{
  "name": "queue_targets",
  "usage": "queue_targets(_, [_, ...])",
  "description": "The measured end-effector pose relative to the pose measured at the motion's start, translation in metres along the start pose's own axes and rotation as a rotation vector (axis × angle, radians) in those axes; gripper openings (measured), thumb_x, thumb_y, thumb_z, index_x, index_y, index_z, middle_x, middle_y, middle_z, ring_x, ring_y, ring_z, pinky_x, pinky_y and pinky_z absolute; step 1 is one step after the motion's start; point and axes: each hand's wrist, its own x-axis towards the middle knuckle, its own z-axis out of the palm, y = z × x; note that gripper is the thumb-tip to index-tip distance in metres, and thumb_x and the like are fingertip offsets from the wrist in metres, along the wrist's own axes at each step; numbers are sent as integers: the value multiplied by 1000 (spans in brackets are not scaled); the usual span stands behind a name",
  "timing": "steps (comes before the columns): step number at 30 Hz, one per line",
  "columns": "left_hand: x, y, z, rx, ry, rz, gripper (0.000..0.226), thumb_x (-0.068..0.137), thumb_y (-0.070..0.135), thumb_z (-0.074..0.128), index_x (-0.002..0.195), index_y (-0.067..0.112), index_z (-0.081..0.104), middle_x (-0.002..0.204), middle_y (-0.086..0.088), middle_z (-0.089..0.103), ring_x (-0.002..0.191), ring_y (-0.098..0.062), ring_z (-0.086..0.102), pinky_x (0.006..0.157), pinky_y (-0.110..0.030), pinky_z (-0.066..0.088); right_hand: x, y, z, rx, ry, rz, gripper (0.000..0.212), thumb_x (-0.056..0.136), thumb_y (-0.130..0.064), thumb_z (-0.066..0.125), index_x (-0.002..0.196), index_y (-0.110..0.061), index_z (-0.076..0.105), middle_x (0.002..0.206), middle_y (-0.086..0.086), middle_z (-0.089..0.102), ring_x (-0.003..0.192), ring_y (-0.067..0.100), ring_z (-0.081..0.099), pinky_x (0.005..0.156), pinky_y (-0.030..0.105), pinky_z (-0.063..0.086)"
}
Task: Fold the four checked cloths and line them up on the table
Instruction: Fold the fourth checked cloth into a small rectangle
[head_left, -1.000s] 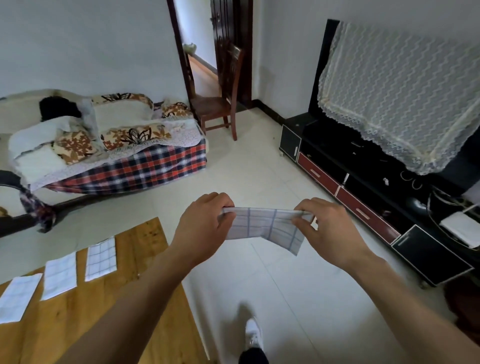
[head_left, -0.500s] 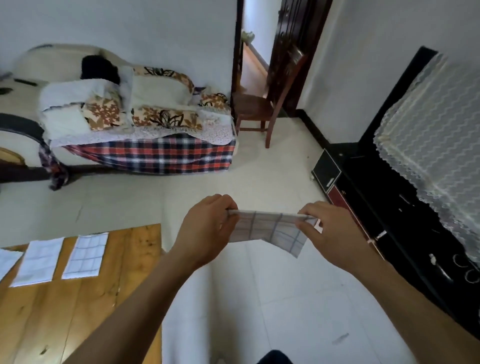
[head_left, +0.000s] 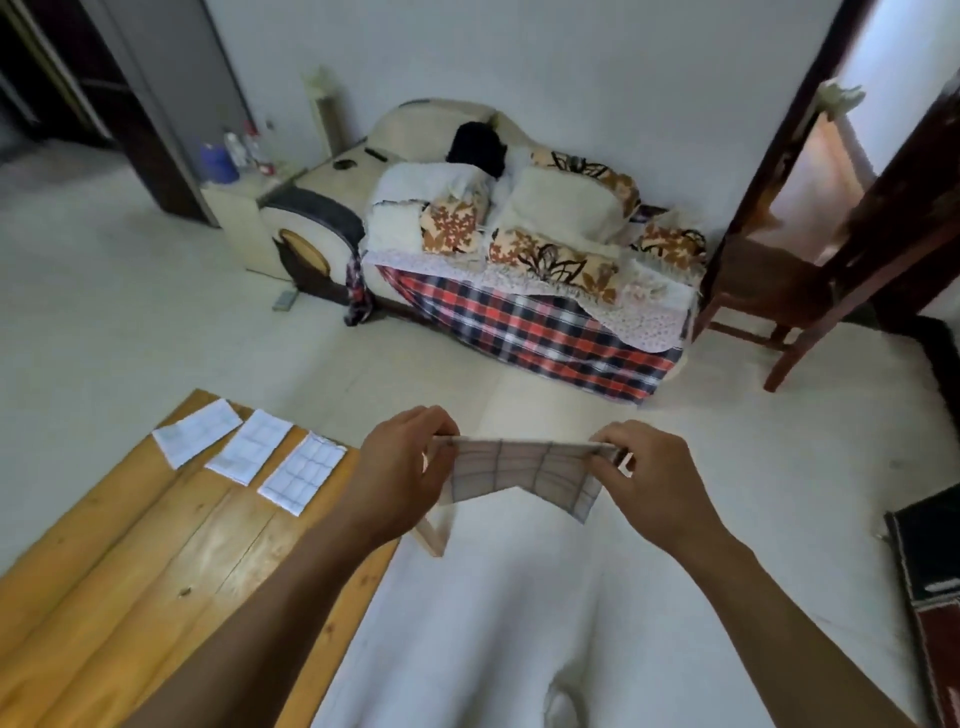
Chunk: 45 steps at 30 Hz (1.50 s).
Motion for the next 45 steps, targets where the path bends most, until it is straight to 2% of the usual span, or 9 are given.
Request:
queue_targets(3, [18, 1, -4, 47, 93, -103, 6, 91, 20, 55, 87, 24, 57, 80, 10, 59, 71, -8, 52, 62, -28, 45, 46, 5, -3, 50, -81, -107, 4, 88, -17, 71, 89, -21, 69, 83, -9, 64, 76, 4, 59, 63, 11, 42])
queue_targets(10, [12, -26, -15, 55, 255, -434, 12, 94, 14, 59, 88, 24, 60, 80, 11, 62, 74, -8, 55, 62, -25, 45, 127, -11, 39, 126, -302, -293, 3, 91, -19, 67, 91, -22, 66, 88, -9, 65, 81, 2, 59, 63, 8, 42])
queue_targets(15, [11, -65, -19, 27, 352, -559, 17, 94, 14, 60, 86, 29, 59, 80, 14, 62, 74, -8, 57, 63, -25, 47, 178, -36, 82, 100, -398, -401, 6, 90, -16, 67, 88, -21, 66, 84, -10, 64, 80, 5, 59, 68, 19, 48])
queue_targets(19, [19, -102, -23, -49, 409, -648, 17, 94, 15, 60, 87, 30, 59, 81, 14, 62, 75, -8, 56, 62, -20, 45, 219, -62, 106, 66, -441, -437, 8, 90, -16, 67, 87, -23, 65, 82, -10, 64, 80, 2, 58, 66, 10, 43])
queue_targets(24, [32, -138, -32, -89, 500, -701, 15, 93, 15, 58, 87, 29, 58, 81, 13, 62, 76, -9, 56, 63, -28, 48, 264, -96, 131, 105, -482, -464, 3, 90, -15, 69, 91, -17, 69, 84, -7, 66, 87, -4, 55, 67, 8, 44])
queue_targets(30, [18, -166, -35, -125, 612, -856, 15, 94, 16, 58, 85, 27, 55, 75, 8, 61, 65, -15, 56, 58, -38, 49, 297, -120, 182, 128, -635, -533, 8, 88, -17, 71, 84, -21, 66, 76, -10, 63, 78, 6, 57, 62, 15, 46])
queue_targets(35, [11, -182, -20, -145, 736, -1017, 16, 94, 17, 62, 83, 28, 57, 70, 6, 60, 63, -13, 55, 55, -32, 46, 323, -126, 232, 152, -782, -595, 15, 86, -19, 72, 75, -21, 62, 67, -6, 59, 66, 13, 55, 61, 28, 46])
queue_targets(41, [16, -190, 13, -129, 804, -1235, 17, 93, 16, 65, 82, 27, 59, 67, 4, 62, 65, -15, 57, 52, -27, 43, 348, -113, 284, 154, -992, -635, 26, 88, -12, 69, 71, -28, 56, 65, -17, 56, 62, 6, 51, 55, 12, 36])
queue_targets(45, [9, -212, 50, -147, 820, -1372, 16, 91, 14, 67, 82, 26, 61, 65, 3, 63, 65, -13, 58, 50, -17, 41, 350, -91, 334, 95, -1117, -578, 15, 92, -18, 66, 78, -20, 59, 65, -5, 56, 59, 8, 50, 55, 16, 38])
